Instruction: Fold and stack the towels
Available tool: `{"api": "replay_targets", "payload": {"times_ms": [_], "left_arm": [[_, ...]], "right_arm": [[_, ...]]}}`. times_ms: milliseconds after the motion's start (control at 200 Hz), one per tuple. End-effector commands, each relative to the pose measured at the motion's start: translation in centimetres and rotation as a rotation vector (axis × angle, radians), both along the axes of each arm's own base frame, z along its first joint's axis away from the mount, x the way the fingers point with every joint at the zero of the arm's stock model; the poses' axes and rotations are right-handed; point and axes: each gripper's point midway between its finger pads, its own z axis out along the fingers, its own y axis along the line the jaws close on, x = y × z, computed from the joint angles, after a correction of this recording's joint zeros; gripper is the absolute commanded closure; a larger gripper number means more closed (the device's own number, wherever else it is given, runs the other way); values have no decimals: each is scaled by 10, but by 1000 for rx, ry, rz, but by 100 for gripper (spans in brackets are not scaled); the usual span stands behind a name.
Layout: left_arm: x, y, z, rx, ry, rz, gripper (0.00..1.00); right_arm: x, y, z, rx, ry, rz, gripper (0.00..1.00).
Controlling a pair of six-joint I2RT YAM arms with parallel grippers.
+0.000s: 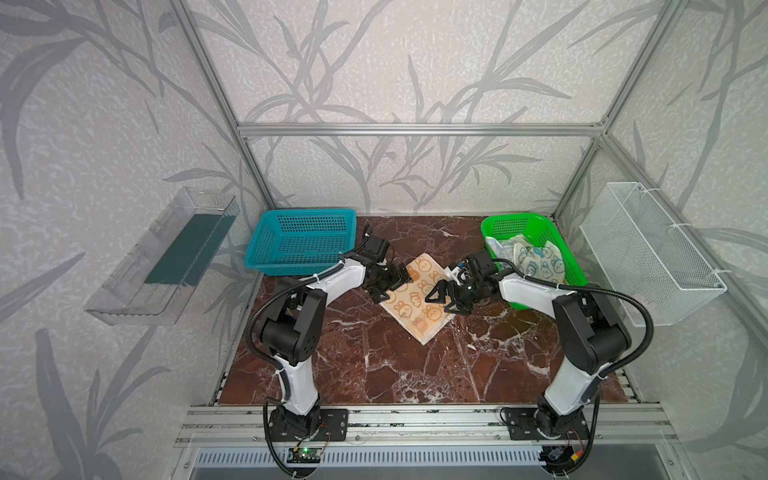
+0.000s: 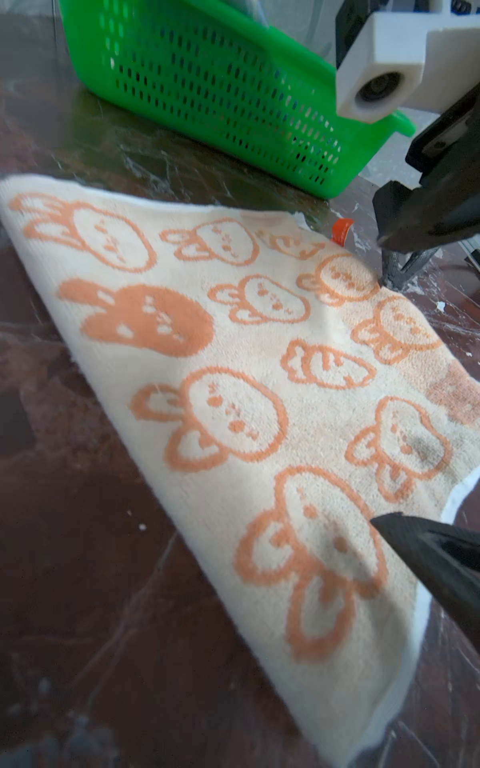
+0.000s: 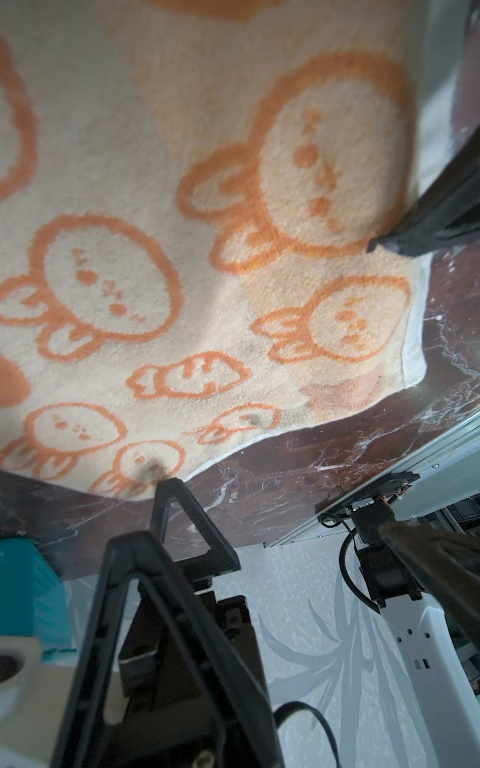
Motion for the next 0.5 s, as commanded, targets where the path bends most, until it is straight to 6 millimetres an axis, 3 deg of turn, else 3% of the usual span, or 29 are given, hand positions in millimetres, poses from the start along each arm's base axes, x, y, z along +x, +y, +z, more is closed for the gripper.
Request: {"api": "replay_targets", "payload": {"times_ms": [0, 145, 270, 385, 495], "left_arm": [[-6, 7, -15, 26, 18, 1, 1], [-15, 12, -24, 33, 36, 3, 1], [-22, 15, -27, 33, 38, 8, 1], [-25, 16, -32, 29, 49, 15, 1], [-27, 15, -33, 16, 50, 23, 1]], "right_arm": [[0, -1, -13, -7, 30, 9, 1], [4, -14, -33, -72, 54, 22, 1], [20, -33, -41, -127, 56, 4, 1], [36, -30, -21, -91, 8, 21, 1], [43, -31, 13, -84, -97, 22, 1]]}}
